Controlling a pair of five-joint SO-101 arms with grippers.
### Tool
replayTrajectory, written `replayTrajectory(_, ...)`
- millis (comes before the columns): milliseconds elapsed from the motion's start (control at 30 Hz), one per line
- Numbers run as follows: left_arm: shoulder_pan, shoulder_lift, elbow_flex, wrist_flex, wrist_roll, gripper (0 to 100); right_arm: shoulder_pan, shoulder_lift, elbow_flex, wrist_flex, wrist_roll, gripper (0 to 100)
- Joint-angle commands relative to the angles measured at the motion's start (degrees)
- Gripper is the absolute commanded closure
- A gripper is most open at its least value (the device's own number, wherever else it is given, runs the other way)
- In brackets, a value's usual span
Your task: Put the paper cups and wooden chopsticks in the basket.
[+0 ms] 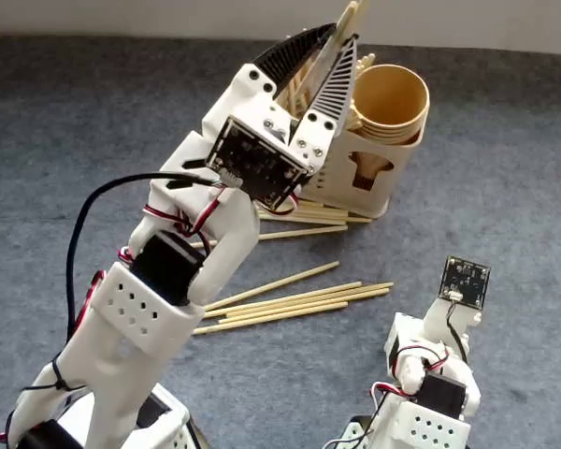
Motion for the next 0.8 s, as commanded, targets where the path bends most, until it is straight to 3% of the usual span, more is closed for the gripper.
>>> replayTrajectory(0,0.66,-1.63,3.30,-6.51,0.62,100,0.57,-0.31,8.75,0.31,0.00,99.3)
replayTrajectory(367,-4.00,8.13,6.81,-17.32,0.70,100,0.57,-0.31,8.75,0.31,0.00,99.3)
replayTrajectory(767,-4.70,14.73,4.53,-14.77,0.70,99,0.57,-0.31,8.75,0.31,0.00,99.3)
